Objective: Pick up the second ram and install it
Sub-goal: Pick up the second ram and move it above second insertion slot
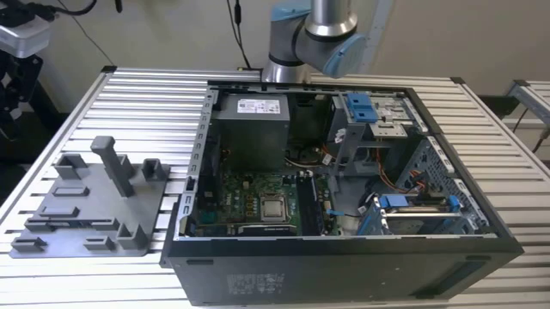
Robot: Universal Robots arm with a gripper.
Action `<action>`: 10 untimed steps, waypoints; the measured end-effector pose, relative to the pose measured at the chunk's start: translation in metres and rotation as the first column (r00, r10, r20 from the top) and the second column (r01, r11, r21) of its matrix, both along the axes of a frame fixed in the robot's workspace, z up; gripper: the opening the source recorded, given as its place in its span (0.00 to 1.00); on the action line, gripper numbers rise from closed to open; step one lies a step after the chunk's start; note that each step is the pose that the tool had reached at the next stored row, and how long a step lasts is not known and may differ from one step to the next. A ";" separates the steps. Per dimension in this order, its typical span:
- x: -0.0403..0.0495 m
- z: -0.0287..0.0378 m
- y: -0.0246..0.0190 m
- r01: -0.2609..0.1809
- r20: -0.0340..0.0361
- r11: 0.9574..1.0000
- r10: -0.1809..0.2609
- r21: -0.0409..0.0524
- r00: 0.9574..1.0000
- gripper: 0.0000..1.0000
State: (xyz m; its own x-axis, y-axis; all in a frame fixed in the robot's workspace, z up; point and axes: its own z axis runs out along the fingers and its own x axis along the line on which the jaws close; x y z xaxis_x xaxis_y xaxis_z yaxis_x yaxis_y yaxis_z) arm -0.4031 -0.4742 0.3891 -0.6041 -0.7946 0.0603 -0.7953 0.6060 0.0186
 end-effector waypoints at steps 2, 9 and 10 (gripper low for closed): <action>0.0000 0.0000 0.0000 -0.027 0.000 1.000 0.027 -0.001 1.000 0.11; 0.0000 -0.0001 0.0002 -0.128 0.000 0.992 0.128 -0.003 0.992 0.11; 0.0000 -0.0001 0.0004 -0.140 0.000 0.990 0.140 -0.004 0.990 0.11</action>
State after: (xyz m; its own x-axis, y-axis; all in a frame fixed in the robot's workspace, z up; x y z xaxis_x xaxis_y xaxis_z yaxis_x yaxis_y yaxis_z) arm -0.4030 -0.4739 0.3891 -0.4867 -0.8712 0.0639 -0.8724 0.4885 0.0162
